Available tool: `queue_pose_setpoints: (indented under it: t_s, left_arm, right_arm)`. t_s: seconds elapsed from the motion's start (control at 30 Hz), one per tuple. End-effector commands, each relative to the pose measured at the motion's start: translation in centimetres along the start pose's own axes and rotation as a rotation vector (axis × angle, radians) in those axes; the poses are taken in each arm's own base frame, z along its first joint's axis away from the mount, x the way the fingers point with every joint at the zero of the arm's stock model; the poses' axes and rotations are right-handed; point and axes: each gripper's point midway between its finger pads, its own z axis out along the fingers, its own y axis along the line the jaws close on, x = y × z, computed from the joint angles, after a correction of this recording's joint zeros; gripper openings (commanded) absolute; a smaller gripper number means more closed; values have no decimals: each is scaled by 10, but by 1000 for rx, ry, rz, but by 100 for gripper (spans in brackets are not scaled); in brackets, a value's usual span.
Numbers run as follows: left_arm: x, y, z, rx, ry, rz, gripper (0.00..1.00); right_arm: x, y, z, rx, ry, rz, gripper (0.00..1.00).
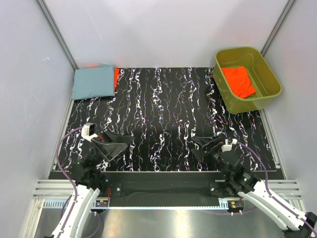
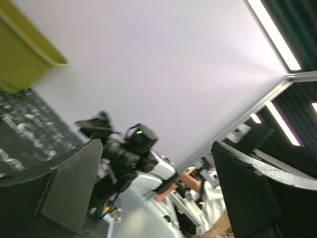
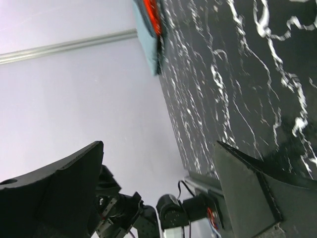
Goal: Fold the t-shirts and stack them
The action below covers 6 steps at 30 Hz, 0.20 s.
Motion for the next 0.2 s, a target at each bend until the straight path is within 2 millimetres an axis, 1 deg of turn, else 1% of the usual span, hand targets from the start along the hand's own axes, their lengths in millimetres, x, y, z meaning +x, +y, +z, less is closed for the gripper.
queue_pose_setpoints:
  t_s: [0.0,0.07,0.13,0.17]
  left_arm:
    - [18,36,-25,9,-27,-135,99]
    - [20,40,-26,-10,-20,-164,99]
    - [16,31,-26,24,-42,-167,99]
    - [10,18,-26,74,-70,-183,99]
  right_arm:
    - [12,-84,-3,296,74,37,100]
    - [14,-85,-4,297,94,-23,100]
    - [16,-72,-6,243,110,-59,100]
    - [19,-54,-7,173,127,-51,100]
